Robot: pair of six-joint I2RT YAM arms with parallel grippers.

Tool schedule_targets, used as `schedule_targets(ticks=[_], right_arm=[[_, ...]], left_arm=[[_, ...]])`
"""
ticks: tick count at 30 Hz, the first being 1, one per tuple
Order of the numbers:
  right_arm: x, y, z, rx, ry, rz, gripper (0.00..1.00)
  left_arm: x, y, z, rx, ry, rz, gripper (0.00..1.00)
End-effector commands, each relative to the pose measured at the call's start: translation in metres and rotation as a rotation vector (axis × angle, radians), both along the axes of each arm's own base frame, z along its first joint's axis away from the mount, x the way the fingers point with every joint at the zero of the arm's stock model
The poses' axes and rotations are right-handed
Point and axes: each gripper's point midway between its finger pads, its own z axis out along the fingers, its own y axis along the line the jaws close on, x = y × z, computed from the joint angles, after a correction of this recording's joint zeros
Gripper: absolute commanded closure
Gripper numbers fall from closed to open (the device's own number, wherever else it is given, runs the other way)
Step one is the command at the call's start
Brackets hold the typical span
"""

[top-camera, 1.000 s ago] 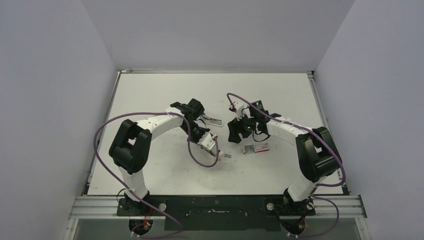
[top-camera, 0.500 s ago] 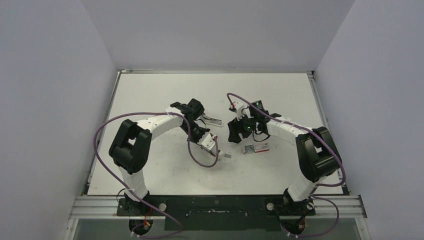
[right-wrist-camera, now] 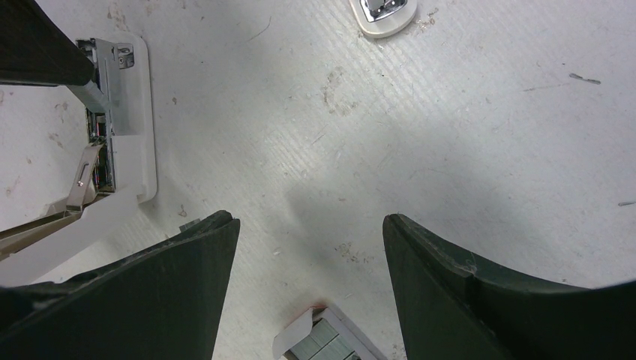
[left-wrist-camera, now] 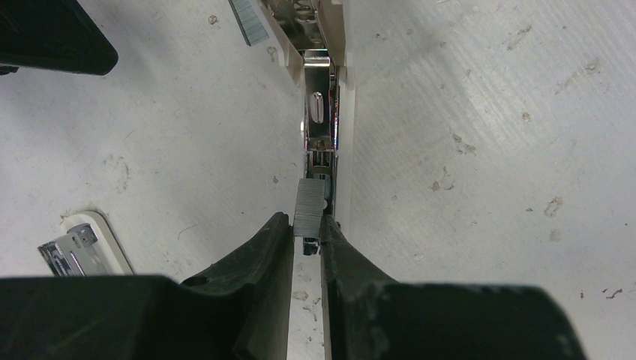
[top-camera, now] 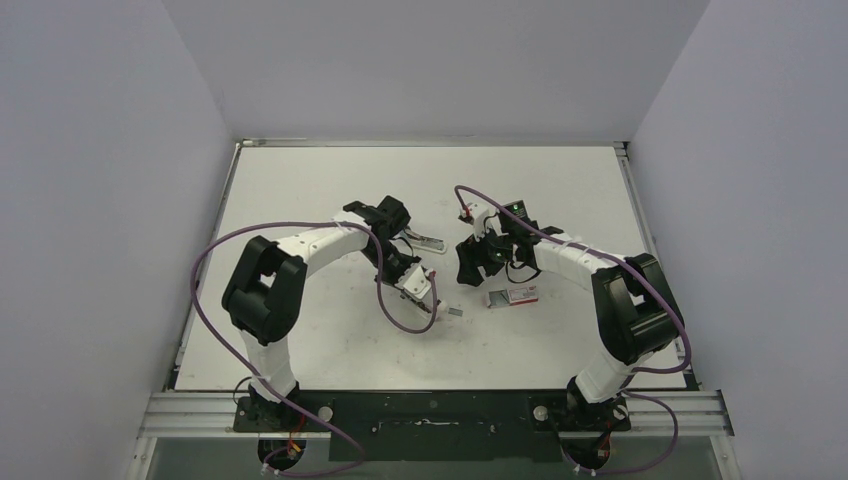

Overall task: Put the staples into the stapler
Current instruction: Install the staple into the stapler.

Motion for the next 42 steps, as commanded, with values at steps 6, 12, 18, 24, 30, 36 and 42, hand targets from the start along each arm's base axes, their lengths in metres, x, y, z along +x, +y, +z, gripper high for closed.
schedule_targets(ticks=[6, 12, 18, 24, 30, 36, 42], right_arm=[[0.012, 0.006, 0.011, 0.035, -0.040, 0.011, 0.29], [0.012, 0.006, 0.011, 0.036, -0.041, 0.011, 0.29], [0.013, 0.005, 0.012, 0.035, -0.043, 0.007, 0.29], [0.013, 0.005, 0.011, 0.035, -0.042, 0.007, 0.28], [0.013, 0.005, 0.012, 0.036, -0.043, 0.007, 0.28], [0.013, 0.005, 0.012, 0.037, -0.043, 0.008, 0.29], [0.013, 0.006, 0.011, 0.034, -0.043, 0.009, 0.29]], left_arm=[[-0.002, -0.005, 0.007, -0.010, 0.028, -0.003, 1.00], [-0.002, -0.005, 0.007, -0.010, 0.024, 0.002, 1.00], [-0.003, -0.003, 0.004, 0.002, 0.021, 0.008, 1.00], [-0.003, -0.005, 0.003, 0.006, 0.017, 0.016, 1.00], [-0.004, -0.005, 0.001, 0.015, 0.017, 0.018, 1.00], [-0.004, -0.005, 0.000, 0.018, 0.012, 0.021, 1.00], [-0.004, -0.005, 0.000, 0.016, 0.011, 0.026, 1.00]])
